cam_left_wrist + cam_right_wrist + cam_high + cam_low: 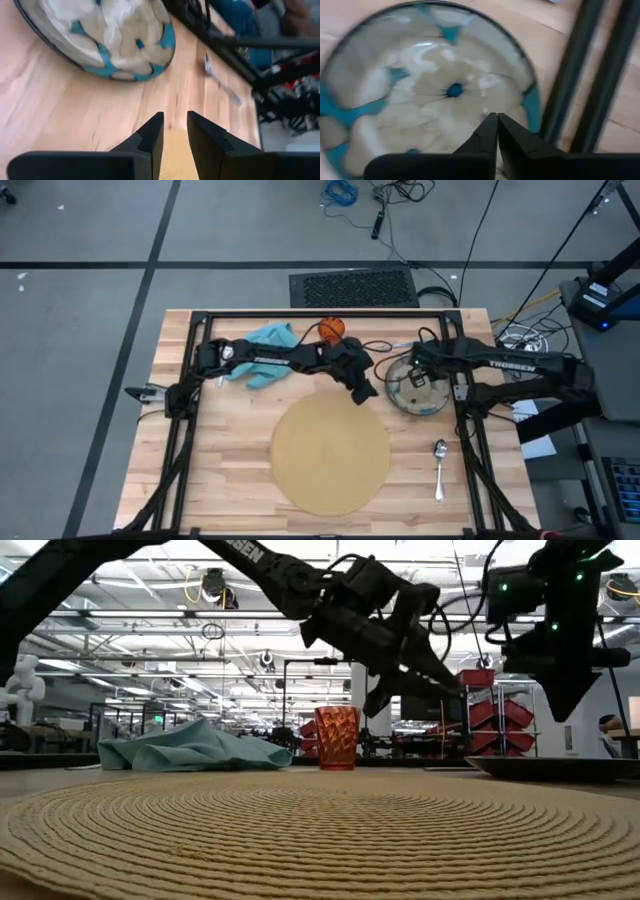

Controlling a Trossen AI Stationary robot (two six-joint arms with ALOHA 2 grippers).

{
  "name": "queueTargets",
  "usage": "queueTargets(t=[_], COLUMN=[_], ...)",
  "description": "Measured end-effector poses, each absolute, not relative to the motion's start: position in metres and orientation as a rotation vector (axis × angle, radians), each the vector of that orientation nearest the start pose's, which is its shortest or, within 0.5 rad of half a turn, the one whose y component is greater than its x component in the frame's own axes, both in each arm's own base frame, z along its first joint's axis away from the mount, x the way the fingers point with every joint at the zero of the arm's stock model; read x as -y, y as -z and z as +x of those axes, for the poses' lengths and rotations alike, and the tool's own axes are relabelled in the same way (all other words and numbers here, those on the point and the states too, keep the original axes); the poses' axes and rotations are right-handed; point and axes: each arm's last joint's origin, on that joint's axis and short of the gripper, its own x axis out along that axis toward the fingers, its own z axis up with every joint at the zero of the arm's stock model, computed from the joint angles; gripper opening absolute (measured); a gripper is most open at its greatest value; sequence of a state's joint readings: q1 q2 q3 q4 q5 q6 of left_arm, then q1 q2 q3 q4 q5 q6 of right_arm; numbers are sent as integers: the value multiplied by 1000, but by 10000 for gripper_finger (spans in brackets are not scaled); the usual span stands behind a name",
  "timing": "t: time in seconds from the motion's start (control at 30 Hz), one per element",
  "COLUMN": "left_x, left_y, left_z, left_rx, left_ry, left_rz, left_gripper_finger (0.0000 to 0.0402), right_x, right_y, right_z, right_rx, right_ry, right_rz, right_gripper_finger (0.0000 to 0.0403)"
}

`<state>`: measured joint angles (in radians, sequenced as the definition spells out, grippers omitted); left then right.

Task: Set table place
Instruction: Put the colored plate on the beige table mat

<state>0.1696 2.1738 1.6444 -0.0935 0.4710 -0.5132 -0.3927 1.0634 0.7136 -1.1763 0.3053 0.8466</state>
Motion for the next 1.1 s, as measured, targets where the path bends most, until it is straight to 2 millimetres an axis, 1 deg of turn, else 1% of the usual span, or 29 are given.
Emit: queueTargets(t=[0.1, 0.2, 0.33, 0.43, 0.53, 0.63, 0.7, 0.8, 0.97, 1.03, 1.1], left_x=[-63, -60, -57, -52, -48, -42, -37, -34, -34, -34, -34], left_y=[-191, -186, -186, -184, -181, -181, -188, -199, -211, -217, -220], left_z=[480, 477, 477, 475, 474, 474, 472, 470, 465, 462, 461], left_rx=[-704, -760, -762, -798, -828, -831, -831, -809, -805, -796, -799], left_ry=[155, 157, 167, 172, 184, 197, 207, 209, 181, 177, 167], left_rz=[-634, -602, -573, -566, -544, -532, -509, -471, -439, -427, -423], left_gripper_finger=[70, 70, 70, 70, 70, 70, 70, 70, 70, 70, 70], right_x=[70, 74, 81, 88, 94, 98, 100, 103, 102, 101, 101], right_y=[-207, -202, -193, -186, -173, -158, -152, -151, -150, -149, -147], right_z=[125, 122, 125, 127, 125, 120, 117, 118, 120, 123, 129], right_rx=[-1312, -1402, -1467, -1524, -1575, -1590, -1607, -1595, -1601, -1589, -1539], right_ry=[1280, 1335, 1357, 1391, 1406, 1399, 1381, 1372, 1325, 1300, 1247], right_rz=[725, 746, 757, 758, 759, 792, 828, 844, 869, 876, 901], right_gripper_finger=[0, 0, 0, 0, 0, 0, 0, 0, 0, 0, 0])
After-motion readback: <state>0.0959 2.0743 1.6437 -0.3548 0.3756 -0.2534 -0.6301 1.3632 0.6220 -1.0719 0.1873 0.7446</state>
